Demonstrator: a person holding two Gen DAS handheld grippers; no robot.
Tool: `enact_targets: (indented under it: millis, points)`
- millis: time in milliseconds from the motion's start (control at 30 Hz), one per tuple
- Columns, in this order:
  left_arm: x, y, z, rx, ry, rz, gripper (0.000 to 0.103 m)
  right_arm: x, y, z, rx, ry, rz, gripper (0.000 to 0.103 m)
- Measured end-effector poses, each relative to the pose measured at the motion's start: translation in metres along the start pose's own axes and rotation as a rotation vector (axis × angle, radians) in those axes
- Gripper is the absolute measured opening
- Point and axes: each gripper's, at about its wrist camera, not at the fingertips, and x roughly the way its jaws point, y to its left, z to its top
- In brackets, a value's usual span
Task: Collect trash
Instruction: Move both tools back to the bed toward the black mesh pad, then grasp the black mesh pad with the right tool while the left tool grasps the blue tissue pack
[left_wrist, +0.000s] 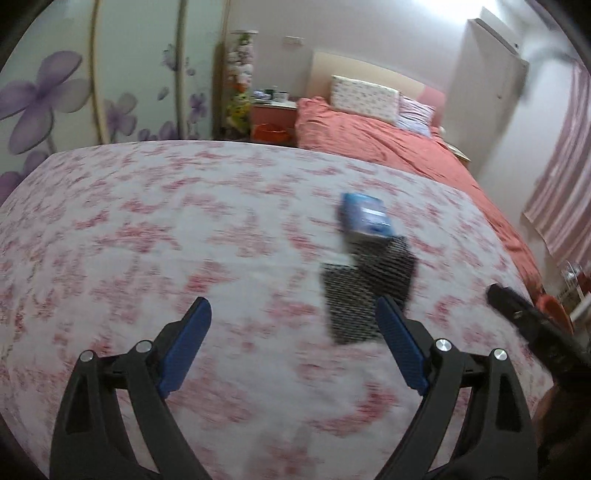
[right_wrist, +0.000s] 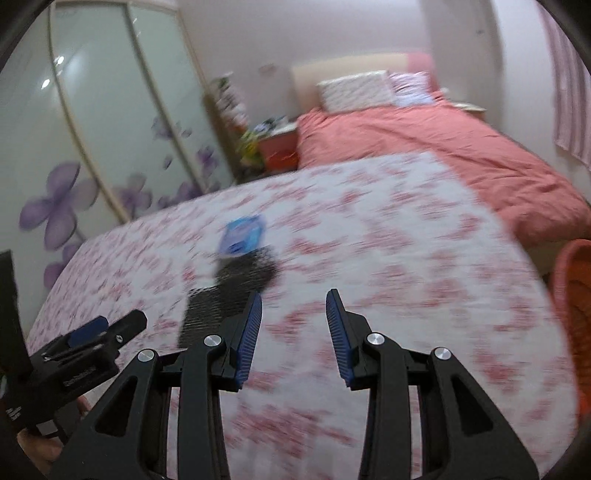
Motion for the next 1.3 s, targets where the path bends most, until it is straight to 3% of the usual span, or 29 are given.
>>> enact_targets:
  millis: [200, 467, 533, 567, 633, 833, 1067, 1300]
  points:
    - [0.006, 0.035, 0.006, -0.031, -0.009, 0.033, 0.088, 0.042, 0.034, -0.002, -0.042, 0.075, -0.004, 0.037]
    - [0.014, 0.052, 0.010, -0.065, -0.002, 0.042, 0.088, 0.069, 0.047, -0.002, -0.055, 0.128, -0.032, 0.037]
    - [0.018, 0.053, 0.010, -0.064, 0.001, 0.040, 0.088, 0.068, 0.048, -0.001, -0.061, 0.121, -0.034, 0.026]
    - [0.019, 0.053, 0.010, -0.063, 0.001, 0.040, 0.088, 0.068, 0.049, -0.001, -0.072, 0.120, -0.039, 0.015]
    - [0.019, 0.049, 0.010, -0.054, 0.001, 0.038, 0.088, 0.065, 0.048, -0.001, -0.085, 0.108, -0.039, 0.008]
    - [0.022, 0.028, 0.013, -0.022, 0.001, 0.016, 0.088, 0.039, 0.024, -0.003, -0.071, 0.048, -0.055, 0.006]
    - [0.041, -0.027, 0.027, 0.051, -0.017, -0.033, 0.095, -0.005, -0.045, 0.003, 0.043, -0.065, -0.185, 0.006]
    - [0.088, -0.084, 0.052, 0.134, -0.006, 0.001, 0.096, -0.024, -0.090, 0.001, 0.121, -0.113, -0.250, 0.006]
